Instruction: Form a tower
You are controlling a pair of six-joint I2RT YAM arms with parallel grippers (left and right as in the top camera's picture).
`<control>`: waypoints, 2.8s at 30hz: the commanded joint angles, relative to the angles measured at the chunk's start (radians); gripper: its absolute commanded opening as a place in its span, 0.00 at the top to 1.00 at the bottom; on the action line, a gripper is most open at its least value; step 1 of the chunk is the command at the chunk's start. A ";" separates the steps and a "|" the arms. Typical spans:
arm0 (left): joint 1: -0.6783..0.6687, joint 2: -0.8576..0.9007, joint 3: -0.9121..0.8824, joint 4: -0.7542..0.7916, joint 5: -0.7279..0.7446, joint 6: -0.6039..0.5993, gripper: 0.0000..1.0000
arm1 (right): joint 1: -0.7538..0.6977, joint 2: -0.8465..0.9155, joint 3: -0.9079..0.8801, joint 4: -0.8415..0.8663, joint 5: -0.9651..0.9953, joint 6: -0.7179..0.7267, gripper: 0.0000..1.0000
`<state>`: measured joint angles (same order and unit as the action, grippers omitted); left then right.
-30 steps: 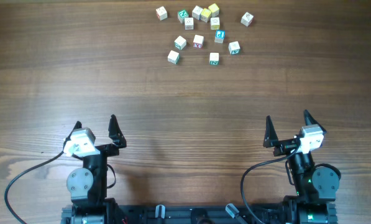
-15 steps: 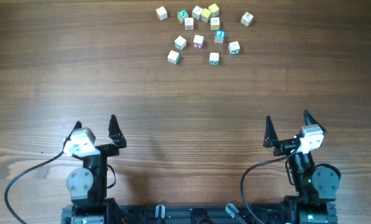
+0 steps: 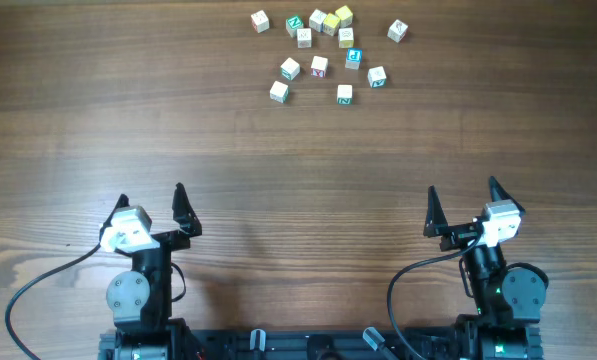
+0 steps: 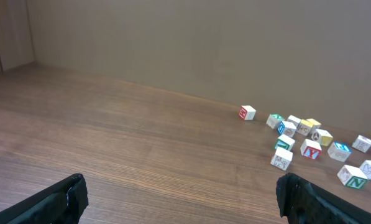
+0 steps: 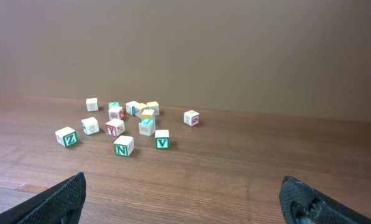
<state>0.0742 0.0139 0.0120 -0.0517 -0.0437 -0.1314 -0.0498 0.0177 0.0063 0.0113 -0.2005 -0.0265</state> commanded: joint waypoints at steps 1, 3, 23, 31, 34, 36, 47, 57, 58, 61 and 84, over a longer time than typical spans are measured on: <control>0.006 -0.005 -0.006 -0.007 -0.024 0.019 0.00 | 0.005 0.005 -0.001 0.003 0.010 0.003 0.00; 0.006 -0.005 -0.006 -0.010 -0.024 0.019 0.00 | 0.005 0.005 -0.001 0.003 0.010 0.003 0.00; 0.006 0.432 0.536 -0.120 0.400 -0.043 0.00 | 0.005 0.005 -0.001 0.003 0.009 0.003 0.00; 0.006 0.805 0.844 -0.203 0.575 0.001 0.00 | 0.005 0.005 -0.001 0.003 0.010 0.003 0.00; 0.003 0.921 0.932 -0.240 0.586 0.002 0.00 | 0.005 0.005 -0.001 0.003 0.010 0.003 0.00; -0.026 0.997 1.002 -0.287 0.586 0.055 0.00 | 0.005 0.005 -0.001 0.003 0.010 0.003 0.00; -0.252 1.386 1.312 -0.358 0.370 0.237 0.00 | 0.005 0.005 -0.001 0.003 0.010 0.003 0.00; -0.274 1.524 1.335 -0.256 0.338 0.262 0.00 | 0.005 0.005 -0.001 0.003 0.010 0.003 0.00; -0.274 1.524 1.335 -0.256 0.338 0.262 0.00 | 0.005 0.005 -0.001 0.003 0.010 0.003 0.01; -0.274 1.524 1.335 -0.256 0.338 0.257 0.00 | 0.005 0.005 -0.001 0.003 0.010 0.003 0.00; -0.360 1.893 1.892 -0.623 0.251 0.324 0.00 | 0.005 0.005 -0.001 0.003 0.010 0.003 0.00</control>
<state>-0.2844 1.8587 1.8824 -0.6670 0.2203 0.1406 -0.0498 0.0242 0.0063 0.0109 -0.2005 -0.0265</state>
